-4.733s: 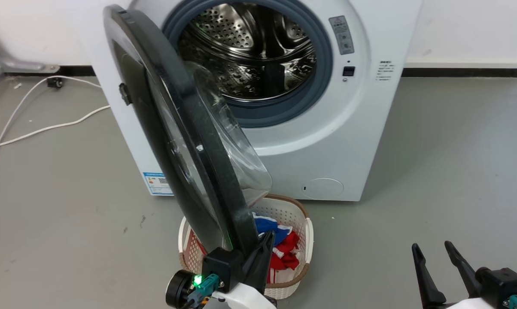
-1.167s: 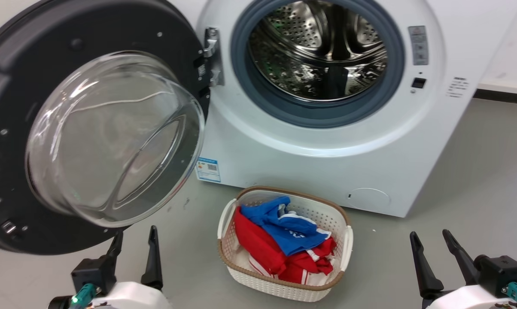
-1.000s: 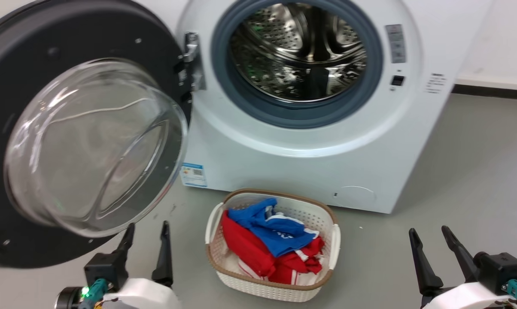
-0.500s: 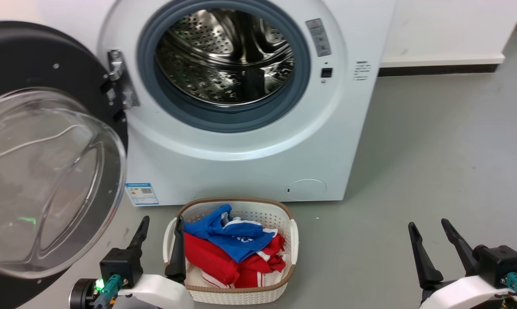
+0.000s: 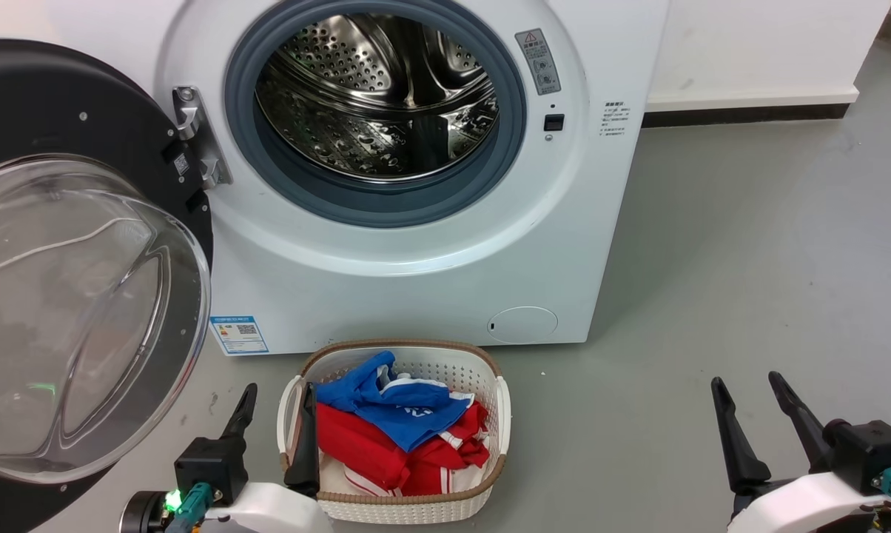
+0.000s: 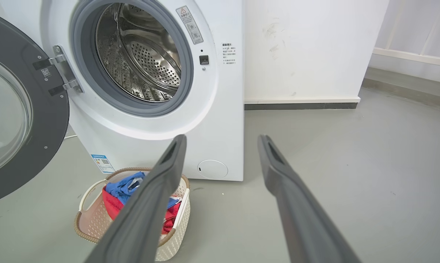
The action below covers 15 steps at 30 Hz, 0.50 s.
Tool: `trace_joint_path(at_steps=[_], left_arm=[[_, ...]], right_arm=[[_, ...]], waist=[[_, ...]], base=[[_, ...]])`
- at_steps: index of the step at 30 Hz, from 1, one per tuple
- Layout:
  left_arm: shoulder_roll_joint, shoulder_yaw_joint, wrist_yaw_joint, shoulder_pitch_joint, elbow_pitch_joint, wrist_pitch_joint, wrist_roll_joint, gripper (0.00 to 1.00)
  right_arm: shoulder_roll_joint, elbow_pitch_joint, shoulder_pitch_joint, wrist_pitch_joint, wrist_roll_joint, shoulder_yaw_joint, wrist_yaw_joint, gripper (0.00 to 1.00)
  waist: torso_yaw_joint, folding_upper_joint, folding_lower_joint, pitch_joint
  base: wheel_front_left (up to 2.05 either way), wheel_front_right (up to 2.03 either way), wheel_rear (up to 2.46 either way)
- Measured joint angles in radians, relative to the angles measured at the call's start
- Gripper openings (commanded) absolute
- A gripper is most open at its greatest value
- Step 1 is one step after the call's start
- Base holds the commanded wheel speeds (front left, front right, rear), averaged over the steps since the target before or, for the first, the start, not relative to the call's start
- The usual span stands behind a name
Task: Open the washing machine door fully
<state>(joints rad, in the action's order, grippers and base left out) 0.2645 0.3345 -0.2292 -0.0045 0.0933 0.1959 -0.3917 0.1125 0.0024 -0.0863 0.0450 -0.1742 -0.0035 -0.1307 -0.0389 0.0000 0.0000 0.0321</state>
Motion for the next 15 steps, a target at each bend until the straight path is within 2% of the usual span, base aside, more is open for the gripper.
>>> trace_joint_path(at_steps=[14,15], left_arm=[[0.006,0.001,-0.008,0.0,0.005,0.011,-0.002,1.0],[0.006,0.001,-0.008,0.0,0.005,0.014,-0.002,0.0]], right_arm=[[-0.003,-0.014,-0.006,-0.001,0.012,-0.007,0.0,1.0],[-0.003,-0.014,-0.006,-0.002,0.012,-0.007,0.0,0.0]], waist=[[0.01,0.0,0.0,-0.002],[0.011,0.0,0.0,-0.001]], base=[[0.0,0.0,0.0],[0.0,0.0,0.0]])
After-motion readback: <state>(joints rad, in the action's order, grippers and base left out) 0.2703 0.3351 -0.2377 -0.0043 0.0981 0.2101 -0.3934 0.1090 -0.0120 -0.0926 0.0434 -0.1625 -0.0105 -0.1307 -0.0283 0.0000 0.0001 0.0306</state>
